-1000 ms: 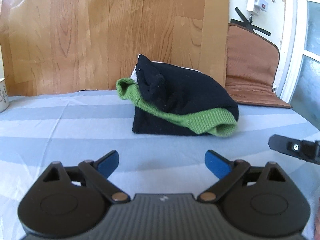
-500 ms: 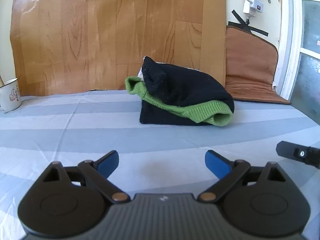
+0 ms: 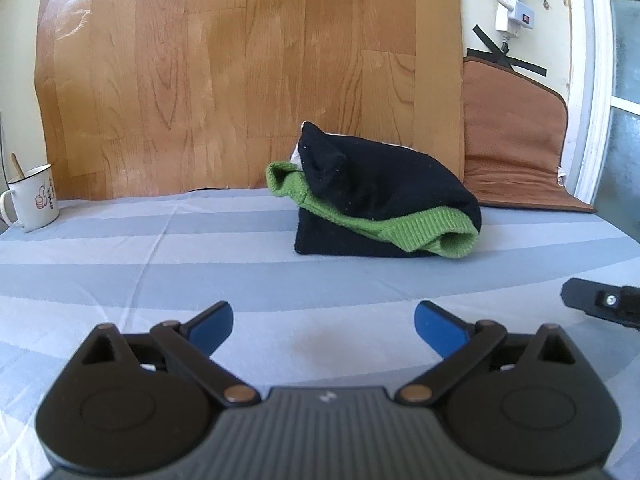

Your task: Fold small clothes

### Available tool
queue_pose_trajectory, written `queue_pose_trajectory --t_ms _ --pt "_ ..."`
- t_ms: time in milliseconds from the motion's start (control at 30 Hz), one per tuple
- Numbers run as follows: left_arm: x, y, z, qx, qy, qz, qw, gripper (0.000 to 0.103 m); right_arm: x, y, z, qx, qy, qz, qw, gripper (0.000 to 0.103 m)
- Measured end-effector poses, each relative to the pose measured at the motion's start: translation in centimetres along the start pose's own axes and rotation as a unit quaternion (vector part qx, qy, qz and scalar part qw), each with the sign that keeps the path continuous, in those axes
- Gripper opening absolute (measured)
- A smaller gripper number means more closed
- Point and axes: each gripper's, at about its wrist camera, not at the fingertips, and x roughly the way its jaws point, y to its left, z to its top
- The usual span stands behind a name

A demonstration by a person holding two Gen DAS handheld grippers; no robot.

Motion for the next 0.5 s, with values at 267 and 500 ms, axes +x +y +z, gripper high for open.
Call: queue_pose_trajectory --t_ms 267,500 --pt "0.38 0.49 0.11 -0.009 0.009 0.01 0.9999 0.103 -0.74 -0.21 0.01 0.002 -0.016 0.014 1.0 0.074" --pt "0.97 0.39 0.2 -0.012 0.03 0.017 0.9993 0.103 -0.64 -0.15 0.17 -0.001 -0.012 0.031 0.999 0.075"
